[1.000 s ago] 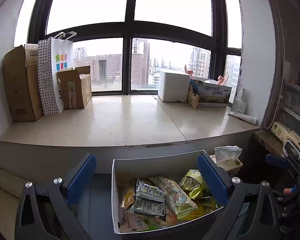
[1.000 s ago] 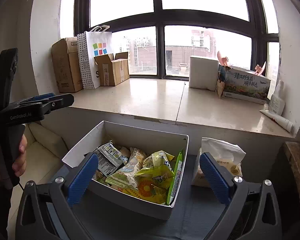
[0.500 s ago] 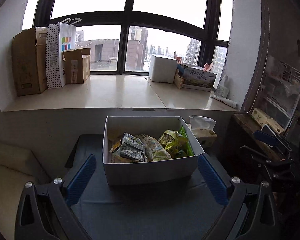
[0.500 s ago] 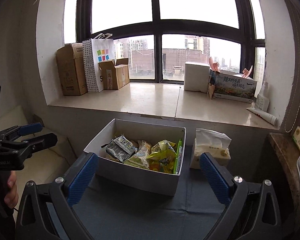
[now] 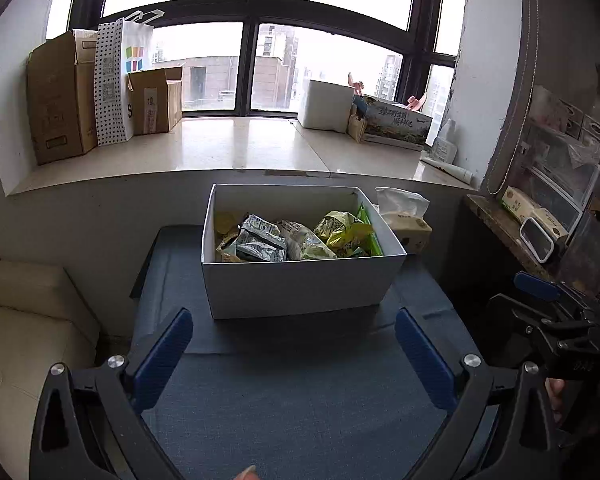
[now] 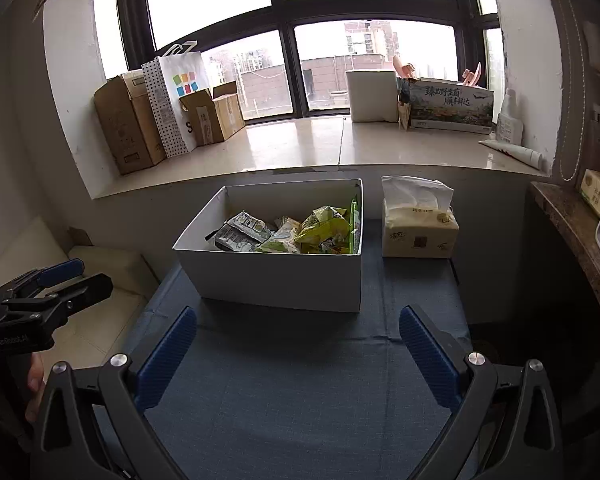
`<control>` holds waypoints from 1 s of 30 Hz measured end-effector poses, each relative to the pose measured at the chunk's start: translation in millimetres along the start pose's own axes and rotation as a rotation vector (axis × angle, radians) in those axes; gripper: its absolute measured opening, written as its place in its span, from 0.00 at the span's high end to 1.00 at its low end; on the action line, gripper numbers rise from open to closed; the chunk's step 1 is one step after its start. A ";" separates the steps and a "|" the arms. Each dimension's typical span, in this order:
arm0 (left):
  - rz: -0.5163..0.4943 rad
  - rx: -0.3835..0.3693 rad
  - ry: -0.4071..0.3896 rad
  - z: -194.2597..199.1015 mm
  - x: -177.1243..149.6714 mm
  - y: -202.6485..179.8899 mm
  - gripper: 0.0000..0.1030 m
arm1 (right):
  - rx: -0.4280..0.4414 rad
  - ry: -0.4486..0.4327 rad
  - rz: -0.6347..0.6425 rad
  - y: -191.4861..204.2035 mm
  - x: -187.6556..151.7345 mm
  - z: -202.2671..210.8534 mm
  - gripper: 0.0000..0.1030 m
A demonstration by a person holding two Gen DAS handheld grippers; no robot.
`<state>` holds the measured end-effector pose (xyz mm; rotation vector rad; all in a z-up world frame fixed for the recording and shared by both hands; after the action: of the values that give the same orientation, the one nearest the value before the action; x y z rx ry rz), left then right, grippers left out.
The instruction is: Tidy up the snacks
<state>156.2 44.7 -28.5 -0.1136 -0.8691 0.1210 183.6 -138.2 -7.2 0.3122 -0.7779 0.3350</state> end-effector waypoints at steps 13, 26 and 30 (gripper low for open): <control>-0.030 0.006 0.025 -6.5 -4.7 -8.5 0.00 | 0.002 0.011 0.031 7.0 -1.0 -3.5 0.00; -0.040 -0.008 0.028 -8.1 -4.2 -11.5 0.00 | 0.012 0.009 0.038 8.9 -0.5 -2.6 0.00; -0.039 -0.010 0.031 -8.0 -4.4 -11.1 0.00 | 0.013 0.010 0.034 7.3 0.7 -3.3 0.00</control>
<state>160.2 32.7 -35.2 -0.1072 -0.8401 0.0785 183.2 -130.2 -7.9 0.3097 -0.7725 0.3736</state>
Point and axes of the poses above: each gripper's, at about its wrist camera, not at the fingertips, and z roughly against the way its jaws point, y to its left, x to its top, the point moved 8 cm from there along -z, roughly the way its jaws point, and after that the axes turned 1 degree about y, right-handed, at the moved point
